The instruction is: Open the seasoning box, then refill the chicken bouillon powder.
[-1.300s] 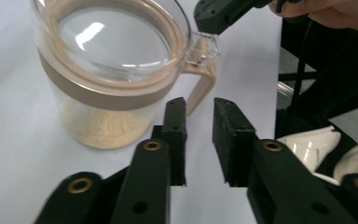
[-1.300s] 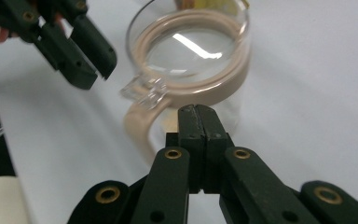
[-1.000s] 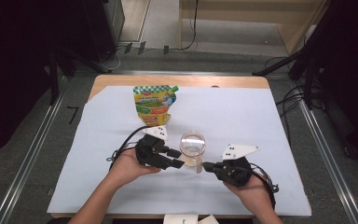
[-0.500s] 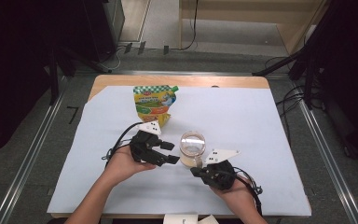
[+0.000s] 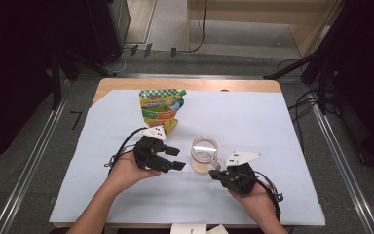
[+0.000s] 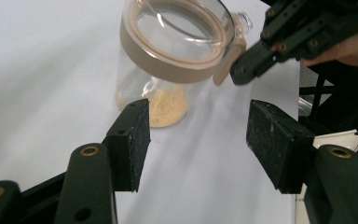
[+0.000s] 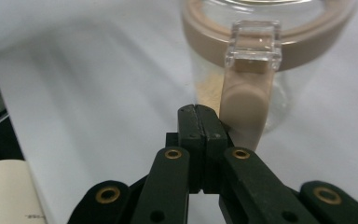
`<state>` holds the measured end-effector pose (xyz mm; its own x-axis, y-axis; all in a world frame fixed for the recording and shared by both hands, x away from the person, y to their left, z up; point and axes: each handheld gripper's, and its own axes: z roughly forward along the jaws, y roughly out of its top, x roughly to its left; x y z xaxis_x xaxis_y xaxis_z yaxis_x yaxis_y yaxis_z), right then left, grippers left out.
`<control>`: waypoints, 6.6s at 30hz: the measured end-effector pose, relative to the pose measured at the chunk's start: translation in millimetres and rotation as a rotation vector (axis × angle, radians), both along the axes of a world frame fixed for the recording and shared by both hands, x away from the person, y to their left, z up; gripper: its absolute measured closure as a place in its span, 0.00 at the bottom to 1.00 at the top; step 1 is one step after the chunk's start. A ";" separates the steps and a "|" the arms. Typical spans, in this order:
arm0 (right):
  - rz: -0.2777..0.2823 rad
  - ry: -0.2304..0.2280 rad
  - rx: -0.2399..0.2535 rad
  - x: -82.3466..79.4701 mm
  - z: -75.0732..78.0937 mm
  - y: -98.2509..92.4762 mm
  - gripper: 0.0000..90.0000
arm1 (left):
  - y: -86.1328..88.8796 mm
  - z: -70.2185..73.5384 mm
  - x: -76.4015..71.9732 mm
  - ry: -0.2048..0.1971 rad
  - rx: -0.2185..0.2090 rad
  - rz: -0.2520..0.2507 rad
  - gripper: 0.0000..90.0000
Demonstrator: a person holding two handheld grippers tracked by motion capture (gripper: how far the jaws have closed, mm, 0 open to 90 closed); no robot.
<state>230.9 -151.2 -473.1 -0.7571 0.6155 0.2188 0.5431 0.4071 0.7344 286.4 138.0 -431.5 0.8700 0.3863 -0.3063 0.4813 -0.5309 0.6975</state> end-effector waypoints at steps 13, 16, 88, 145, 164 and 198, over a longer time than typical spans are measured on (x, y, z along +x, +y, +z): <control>-0.126 -0.026 -0.040 23.5 1.5 -26.9 1.00 | -0.8 -1.9 0.2 -0.002 0.015 0.005 0.44; -0.154 -0.035 -0.039 31.3 0.4 -30.8 1.00 | -1.1 -2.4 0.4 -0.005 0.016 0.004 0.44; -0.158 -0.044 -0.033 74.2 -6.0 -7.7 1.00 | -50.3 -26.7 7.1 -0.226 0.011 0.071 0.12; -0.170 -0.045 -0.026 69.3 -5.8 -9.1 0.99 | -89.4 24.3 43.4 -0.099 -0.047 0.011 0.12; -0.156 -0.036 0.008 38.7 11.8 -29.5 0.74 | -48.4 52.7 40.0 -0.139 -0.029 0.035 0.28; 0.065 -0.033 0.028 -4.5 12.1 14.1 0.55 | 79.0 65.5 61.5 -0.110 -0.030 0.273 0.35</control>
<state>226.4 -137.0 -461.0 -0.8021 0.5591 0.2098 0.4919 0.4194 0.7630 347.9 217.1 -366.0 0.7639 0.6027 -0.2307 0.5240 -0.3705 0.7669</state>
